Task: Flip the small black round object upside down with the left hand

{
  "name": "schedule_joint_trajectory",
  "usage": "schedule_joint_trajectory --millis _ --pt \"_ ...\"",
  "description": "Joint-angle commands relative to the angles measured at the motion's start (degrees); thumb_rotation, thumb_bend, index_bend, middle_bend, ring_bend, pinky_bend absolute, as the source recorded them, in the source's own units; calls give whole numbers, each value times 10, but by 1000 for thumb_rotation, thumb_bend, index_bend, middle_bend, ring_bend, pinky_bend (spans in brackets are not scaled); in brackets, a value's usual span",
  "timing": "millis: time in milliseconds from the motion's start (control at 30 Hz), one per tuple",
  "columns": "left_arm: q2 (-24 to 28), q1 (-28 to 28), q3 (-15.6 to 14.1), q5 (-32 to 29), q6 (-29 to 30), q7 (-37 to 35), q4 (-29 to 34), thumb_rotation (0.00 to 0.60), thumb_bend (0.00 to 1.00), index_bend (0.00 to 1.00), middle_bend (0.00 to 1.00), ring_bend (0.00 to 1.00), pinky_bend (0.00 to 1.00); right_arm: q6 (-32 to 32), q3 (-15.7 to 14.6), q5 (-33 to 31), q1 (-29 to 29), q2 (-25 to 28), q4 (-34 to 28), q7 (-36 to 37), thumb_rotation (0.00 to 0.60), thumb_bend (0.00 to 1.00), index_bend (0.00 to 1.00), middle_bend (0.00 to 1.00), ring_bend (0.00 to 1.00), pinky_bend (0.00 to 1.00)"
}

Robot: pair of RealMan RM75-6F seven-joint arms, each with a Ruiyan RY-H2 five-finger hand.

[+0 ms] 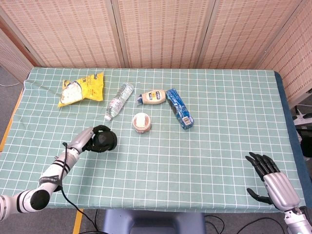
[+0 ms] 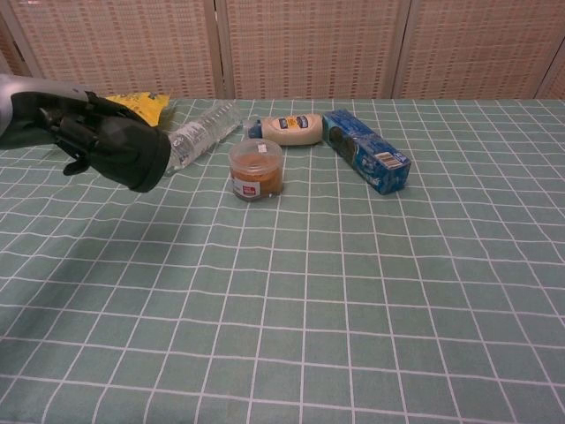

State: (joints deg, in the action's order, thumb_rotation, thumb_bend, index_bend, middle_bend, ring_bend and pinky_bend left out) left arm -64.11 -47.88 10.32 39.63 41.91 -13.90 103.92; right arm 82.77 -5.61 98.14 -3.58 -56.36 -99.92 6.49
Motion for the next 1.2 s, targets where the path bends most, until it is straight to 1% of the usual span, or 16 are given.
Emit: schedule_joint_trajectory --millis 33,67,133,167,233,333,433,567,667,767,833,967,1033,1100,1167,1200 --pt "-2 146 176 244 -96 -404 -55 600 355 579 578 541 747 -3 2 -3 -2 -3 2 -2 600 191 0 0 0 0" --pt "-4 156 188 279 -98 -451 -62 600 354 579 577 541 747 -5 2 -4 -2 -4 2 -4 600 191 0 0 0 0" --pt "-6 168 196 330 -90 -512 -70 600 352 580 578 540 746 -6 1 -3 -2 -5 1 -6 600 191 0 0 0 0" --pt "-5 172 197 361 -84 -548 -75 600 353 580 578 540 746 -4 1 -2 -1 -5 0 -8 600 191 0 0 0 0" --pt "-2 172 192 400 -76 -584 -87 600 353 580 578 540 747 -1 2 -2 0 -6 -1 -11 600 191 0 0 0 0" --pt "10 157 157 447 -90 -597 -110 600 352 578 574 539 747 3 1 0 3 -7 -2 -16 600 191 0 0 0 0" --pt "25 132 122 468 -135 -568 -121 600 351 576 571 536 749 5 -2 5 3 -5 -2 -14 600 191 0 0 0 0" --pt "41 83 59 495 -221 -427 -132 600 350 556 537 511 738 12 -3 10 5 -2 -2 -3 600 191 0 0 0 0" --pt "39 60 38 486 -248 -311 -140 600 350 552 523 500 733 18 -3 14 6 0 0 4 600 191 0 0 0 0" --pt "42 28 13 449 -288 -150 -160 600 350 560 529 501 741 23 -4 18 8 4 1 3 600 191 0 0 0 0" --pt "48 5 -10 416 -316 -71 -172 600 355 559 528 502 744 26 -4 19 10 5 1 1 600 191 0 0 0 0" --pt "52 -18 -37 381 -332 -21 -181 600 361 552 525 502 745 28 -4 20 10 6 1 2 600 191 0 0 0 0" --pt "54 -47 -77 348 -342 25 -198 600 361 552 531 506 750 29 -4 20 11 7 0 5 600 191 0 0 0 0" --pt "50 -92 -146 271 -309 81 -212 600 360 552 540 512 758 30 -4 20 11 8 1 7 600 191 0 0 0 0" --pt "56 -129 -221 198 -187 224 -206 600 364 552 544 514 760 22 -5 19 9 9 3 -1 600 191 0 0 0 0" --pt "51 -134 -251 136 -113 313 -183 600 365 552 544 514 761 19 -6 18 8 9 2 -4 600 191 0 0 0 0"
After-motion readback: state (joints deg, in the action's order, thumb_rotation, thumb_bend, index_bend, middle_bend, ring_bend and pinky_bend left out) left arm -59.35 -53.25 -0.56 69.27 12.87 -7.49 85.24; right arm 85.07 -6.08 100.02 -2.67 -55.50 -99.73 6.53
